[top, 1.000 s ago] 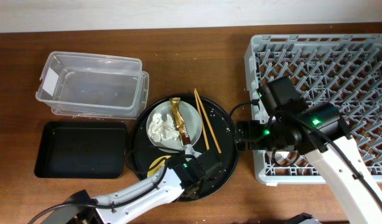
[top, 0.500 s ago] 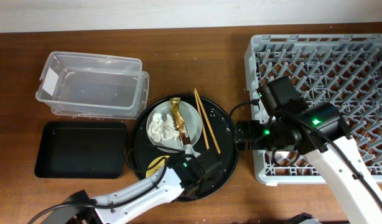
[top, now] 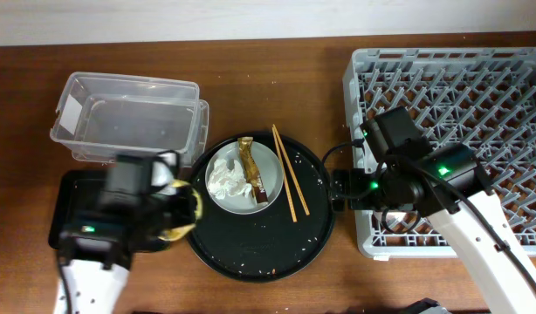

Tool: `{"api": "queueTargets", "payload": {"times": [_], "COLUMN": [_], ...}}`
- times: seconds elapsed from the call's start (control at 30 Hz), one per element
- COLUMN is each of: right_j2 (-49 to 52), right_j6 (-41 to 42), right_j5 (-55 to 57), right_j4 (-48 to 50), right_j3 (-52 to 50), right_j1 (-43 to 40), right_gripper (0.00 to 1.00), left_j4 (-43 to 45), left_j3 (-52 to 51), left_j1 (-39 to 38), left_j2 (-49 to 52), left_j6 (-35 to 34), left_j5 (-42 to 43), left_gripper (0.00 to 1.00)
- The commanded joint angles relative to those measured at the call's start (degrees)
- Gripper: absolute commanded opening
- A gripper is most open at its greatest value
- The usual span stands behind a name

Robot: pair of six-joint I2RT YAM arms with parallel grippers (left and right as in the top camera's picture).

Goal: Sort waste into correct bins and load items into the dishwasher rack
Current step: 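Tip the peanut shells from the yellow bowl onto the black tray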

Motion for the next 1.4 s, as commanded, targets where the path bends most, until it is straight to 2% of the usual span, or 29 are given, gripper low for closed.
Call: {"api": "queueTargets", "payload": {"times": [0.0,0.07,0.17,0.37,0.47,0.8,0.83,0.87,0.9,0.93,0.97,1.0,1.03,1.07,1.1,1.13,1.17,1.23,1.27,1.3,1.33,1.37], "right_j2": [0.09,0.09,0.09,0.09,0.09,0.09,0.09,0.09,0.09,0.09,0.09,0.09,0.09,0.09,0.09,0.09,0.09,0.09,0.09,0.09,0.09,0.09], "right_j6": [0.33,0.33,0.33,0.33,0.35,0.35,0.33,0.33,0.33,0.33,0.33,0.33,0.33,0.33,0.33,0.33,0.33,0.31,0.31,0.33,0.33,0.33], "right_j5": [0.74,0.74,0.74,0.72,0.70,0.70,0.72,0.72,0.72,0.72,0.74,0.72,0.72,0.72,0.72,0.72,0.72,0.72,0.72,0.72,0.70,0.70], "right_j4": [-0.04,-0.04,-0.04,-0.04,-0.04,-0.07,-0.26,-0.31,-0.31,-0.26,-0.28,-0.26,-0.24,-0.26,-0.28,-0.31,-0.22,-0.28,-0.37,-0.33,-0.28,-0.35], "right_j3": [-0.24,-0.24,-0.24,-0.24,-0.24,-0.24,-0.24,-0.24,-0.24,-0.24,-0.24,-0.24,-0.24,-0.24,-0.24,-0.24,-0.24,-0.24,-0.24,-0.24,-0.24,-0.24], "right_j1": [0.48,0.48,0.48,0.48,0.48,0.48,0.48,0.48,0.48,0.48,0.48,0.48,0.48,0.48,0.48,0.48,0.48,0.48,0.48,0.48,0.48,0.48], "right_gripper": [0.99,0.99,0.99,0.99,0.99,0.99,0.99,0.98,0.98,0.98,0.98,0.98,0.98,0.98,0.98,0.98,0.98,0.98,0.98,0.98,0.98,0.98], "left_j4": [-0.63,-0.63,-0.61,-2.69,-5.73,-11.30,-14.71,-14.21,-11.98,-12.02,-18.14,-20.70,-19.17,-15.37,-12.39,-16.02,-14.51,-16.17,-20.74,-21.88,-19.98,-19.45], "left_j3": [-1.88,-2.97,-4.39,-4.39,-4.39,-4.57,-4.57,-4.57,-4.57,-4.59,-4.59,-4.59,-4.59,-4.61,-4.61,-4.61,-4.61,-4.63,-4.66,-4.66,-4.66,-4.66], "left_j1": [17.81,24.63,37.40,46.77,50.38,51.10,51.10,51.10,51.12,51.06,50.80,50.64,50.58,50.60,50.58,50.42,50.36,50.21,49.81,49.55,49.55,49.55], "left_j2": [2.56,4.83,13.22,30.34,36.28,37.38,37.35,37.35,37.40,37.53,37.33,37.20,37.16,37.35,37.83,38.29,38.27,39.10,39.10,38.84,38.88,39.65], "left_j6": [15.08,19.39,32.24,48.15,54.18,54.49,59.56,63.21,63.54,57.53,60.04,67.06,73.83,72.37,64.87,63.04,71.58,62.25,67.87,78.47,80.39,72.76], "left_j5": [20.28,25.31,38.38,60.92,68.22,67.78,68.35,68.15,66.99,66.42,68.39,69.88,68.98,66.18,63.84,65.55,65.88,66.34,68.46,68.98,67.32,66.51], "left_gripper": [0.00,0.00,0.00,0.00,0.00,0.00,0.00,0.00,0.00,0.00,0.00,0.00,0.00,0.00,0.00,0.00,0.00,0.00,0.00,0.00,0.00,0.00]}}
